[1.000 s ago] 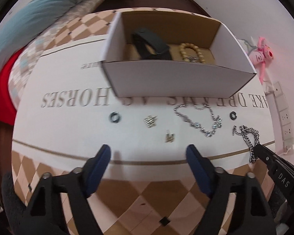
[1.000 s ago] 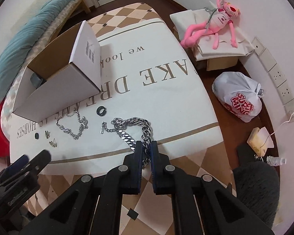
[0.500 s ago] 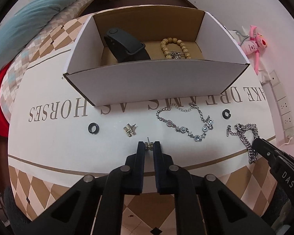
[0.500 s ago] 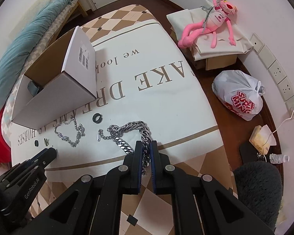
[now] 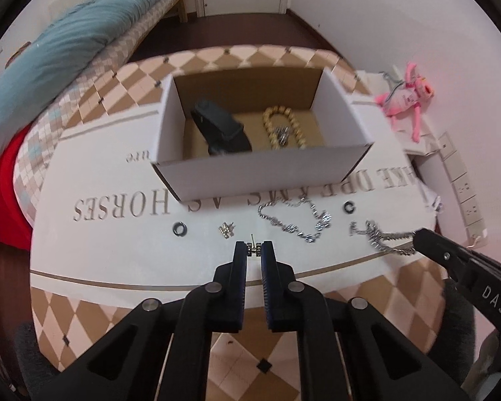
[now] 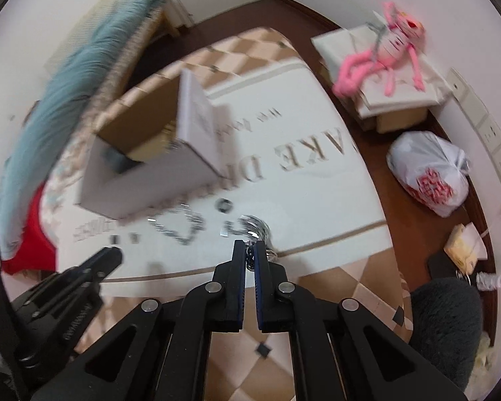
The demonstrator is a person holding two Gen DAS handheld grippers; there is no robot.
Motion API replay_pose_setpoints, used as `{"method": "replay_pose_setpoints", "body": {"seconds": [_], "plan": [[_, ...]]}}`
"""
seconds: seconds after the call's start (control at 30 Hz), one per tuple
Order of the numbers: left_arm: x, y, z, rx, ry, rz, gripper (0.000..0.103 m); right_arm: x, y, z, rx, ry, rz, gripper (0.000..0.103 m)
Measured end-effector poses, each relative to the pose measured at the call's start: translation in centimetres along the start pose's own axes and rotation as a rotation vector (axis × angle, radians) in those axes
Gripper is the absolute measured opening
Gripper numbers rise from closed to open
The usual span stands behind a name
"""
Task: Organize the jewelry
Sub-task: 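Carry the chain and earring into the box and open both tools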
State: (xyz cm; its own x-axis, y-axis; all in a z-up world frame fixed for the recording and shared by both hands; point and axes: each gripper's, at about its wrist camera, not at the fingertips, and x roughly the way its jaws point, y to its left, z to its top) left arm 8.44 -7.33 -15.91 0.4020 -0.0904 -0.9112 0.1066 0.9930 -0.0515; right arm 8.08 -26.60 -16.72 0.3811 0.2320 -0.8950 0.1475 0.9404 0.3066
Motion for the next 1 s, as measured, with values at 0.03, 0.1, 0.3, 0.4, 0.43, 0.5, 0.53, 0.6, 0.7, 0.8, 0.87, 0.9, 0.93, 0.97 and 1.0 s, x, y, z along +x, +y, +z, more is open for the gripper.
{"method": "replay_pose_setpoints", "body": {"seconds": [0.03,0.1,0.3,0.4,0.43,0.5,0.53,0.6,0.7,0.8,0.87,0.9,0.93,0.97,1.0], "plan": [[-0.8,0.0,0.1,0.001,-0.009,-0.008,0.006,-0.7,0.4,0.2,-0.011,-0.006,0.019,0.005],[-2.6,0.3,0.7,-0.003,-0.032,-0.031,0.006,-2.2,1.3,0.8,-0.034,-0.019,0.057,0.005],[-6.0,1.2,3.6,-0.021,-0.067,-0.084,0.006,-6.1,3.9,3.3,-0.088,-0.063,0.147,0.005],[-6.9,1.9,5.1,-0.021,-0.075,-0.090,0.006,-7.7,5.4,4.8,-0.117,-0.083,0.184,0.005],[-7.1,2.2,5.7,-0.019,-0.080,-0.086,0.006,-8.1,6.0,5.6,-0.134,-0.090,0.191,0.005],[-7.1,2.8,6.7,-0.022,-0.086,-0.078,0.006,-8.4,7.1,7.1,-0.160,-0.108,0.186,0.005],[-6.9,3.3,7.4,-0.028,-0.086,-0.073,0.006,-8.4,7.6,8.0,-0.175,-0.116,0.180,0.005],[-6.4,4.1,8.6,-0.038,-0.077,-0.070,0.006,-8.1,8.6,9.6,-0.195,-0.124,0.171,0.005],[-5.3,5.2,9.9,-0.052,-0.056,-0.066,0.006,-7.2,9.7,11.8,-0.215,-0.117,0.158,0.005],[-3.7,6.2,11.1,-0.065,-0.015,-0.078,0.006,-5.6,10.5,13.8,-0.226,-0.089,0.143,0.005],[-2.6,6.7,11.4,-0.083,0.019,-0.105,0.006,-4.4,10.7,14.7,-0.230,-0.065,0.133,0.005],[-1.9,6.9,11.6,-0.086,0.041,-0.111,0.006,-3.6,10.9,15.1,-0.236,-0.049,0.121,0.005],[-1.3,7.0,11.8,-0.087,0.055,-0.108,0.006,-2.7,11.0,15.4,-0.236,-0.032,0.112,0.005],[-0.7,7.1,11.9,-0.083,0.071,-0.107,0.006,-2.1,11.0,15.6,-0.235,-0.019,0.107,0.005],[-0.2,7.1,12.0,-0.081,0.083,-0.107,0.006,-1.1,11.0,15.8,-0.238,0.003,0.096,0.005]]}}
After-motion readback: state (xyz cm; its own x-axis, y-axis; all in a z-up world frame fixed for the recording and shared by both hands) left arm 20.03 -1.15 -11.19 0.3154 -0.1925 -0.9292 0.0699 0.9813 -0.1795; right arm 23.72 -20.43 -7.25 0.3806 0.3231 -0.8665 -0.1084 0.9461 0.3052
